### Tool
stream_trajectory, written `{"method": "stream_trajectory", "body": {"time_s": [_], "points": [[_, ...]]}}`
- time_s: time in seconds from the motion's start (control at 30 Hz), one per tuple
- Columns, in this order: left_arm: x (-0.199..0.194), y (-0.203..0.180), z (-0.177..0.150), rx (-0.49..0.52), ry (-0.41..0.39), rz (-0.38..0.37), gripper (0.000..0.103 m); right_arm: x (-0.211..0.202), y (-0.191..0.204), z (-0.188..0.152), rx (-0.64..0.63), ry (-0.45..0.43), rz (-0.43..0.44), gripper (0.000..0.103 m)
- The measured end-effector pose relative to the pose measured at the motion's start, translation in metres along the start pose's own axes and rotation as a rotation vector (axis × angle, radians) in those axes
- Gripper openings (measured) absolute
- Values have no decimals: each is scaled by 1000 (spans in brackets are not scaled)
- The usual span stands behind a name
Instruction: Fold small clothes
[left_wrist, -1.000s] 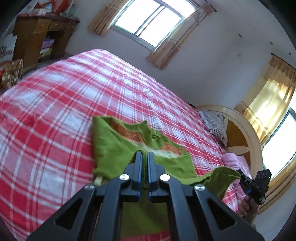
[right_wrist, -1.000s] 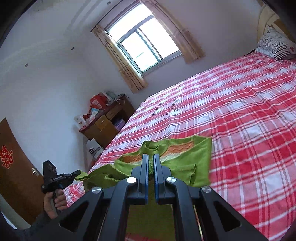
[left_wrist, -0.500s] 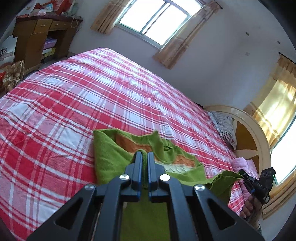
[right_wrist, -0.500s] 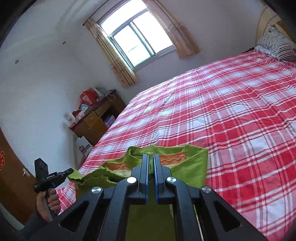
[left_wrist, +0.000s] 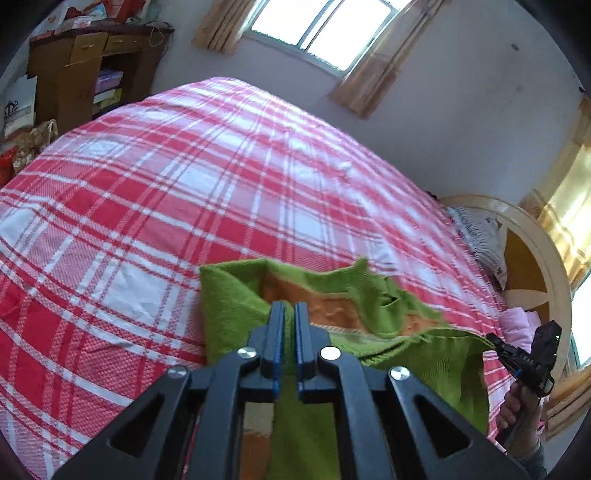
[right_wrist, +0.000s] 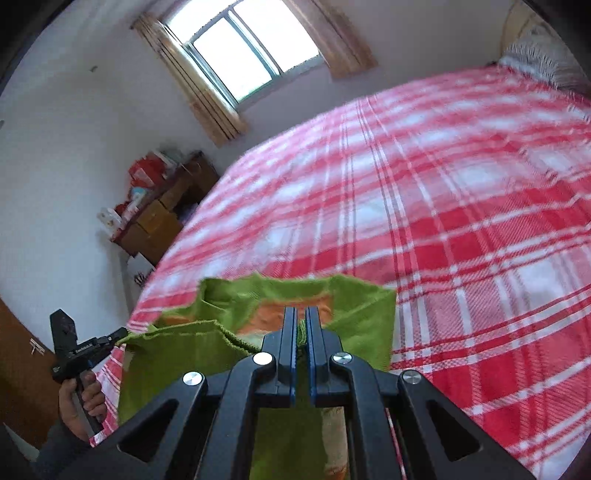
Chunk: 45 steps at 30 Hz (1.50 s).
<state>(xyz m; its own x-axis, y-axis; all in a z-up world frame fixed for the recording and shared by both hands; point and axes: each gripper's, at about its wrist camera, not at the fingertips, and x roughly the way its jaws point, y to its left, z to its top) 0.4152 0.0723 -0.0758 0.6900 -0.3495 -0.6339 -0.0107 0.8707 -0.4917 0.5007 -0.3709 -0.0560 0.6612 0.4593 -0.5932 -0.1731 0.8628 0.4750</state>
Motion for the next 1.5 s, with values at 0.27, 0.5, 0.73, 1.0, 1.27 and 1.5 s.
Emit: {"method": "stream_trajectory", "body": {"time_s": [0.27, 0.5, 0.73, 1.0, 1.27, 1.5], "points": [[-23, 4, -1, 43, -41, 39, 15, 14, -18, -2, 21, -3, -66, 45], [-6, -16, -10, 205, 26, 88, 60, 7, -7, -9, -43, 25, -84, 49], [35, -33, -28, 376, 132, 229, 7, 34, 19, -26, -237, 145, -195, 17], [-11, -32, -11, 334, -46, 152, 5, -4, 34, -10, -297, 14, -207, 3], [25, -12, 2, 226, 2, 198, 5, 21, 24, 13, -270, 4, -258, 2], [48, -10, -13, 235, 35, 289, 13, 62, -5, -1, -229, 106, -299, 3]]}}
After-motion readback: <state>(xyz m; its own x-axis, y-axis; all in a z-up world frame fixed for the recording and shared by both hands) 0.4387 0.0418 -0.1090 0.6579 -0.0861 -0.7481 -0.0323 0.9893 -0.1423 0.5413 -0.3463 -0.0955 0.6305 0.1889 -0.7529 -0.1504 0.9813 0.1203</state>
